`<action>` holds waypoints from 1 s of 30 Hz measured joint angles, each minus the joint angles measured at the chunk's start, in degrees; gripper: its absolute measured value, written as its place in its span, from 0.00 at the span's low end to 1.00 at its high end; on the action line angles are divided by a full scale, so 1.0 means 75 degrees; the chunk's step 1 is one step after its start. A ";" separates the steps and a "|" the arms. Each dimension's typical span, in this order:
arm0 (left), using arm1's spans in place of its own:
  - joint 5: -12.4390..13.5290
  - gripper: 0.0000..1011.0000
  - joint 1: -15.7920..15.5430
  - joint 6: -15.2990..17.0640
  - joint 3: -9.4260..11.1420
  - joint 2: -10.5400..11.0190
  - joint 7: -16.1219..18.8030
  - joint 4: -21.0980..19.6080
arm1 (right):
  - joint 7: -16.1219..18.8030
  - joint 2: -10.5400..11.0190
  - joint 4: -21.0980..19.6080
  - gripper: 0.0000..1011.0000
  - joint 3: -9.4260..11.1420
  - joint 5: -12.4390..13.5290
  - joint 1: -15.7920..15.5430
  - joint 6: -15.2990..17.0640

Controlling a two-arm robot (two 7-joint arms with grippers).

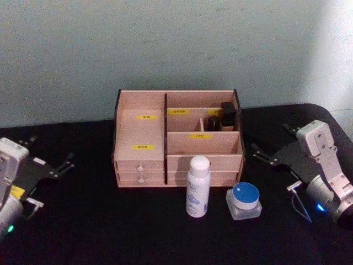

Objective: Pick up the facial cleanser and watermelon frost from the table and place them into the tiered storage box.

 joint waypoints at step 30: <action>0.0000 0.99 0.0000 0.0000 0.0000 0.0000 0.0000 0.0000 | 0.0000 0.0000 0.0000 0.99 0.0000 0.0000 0.0001 0.0000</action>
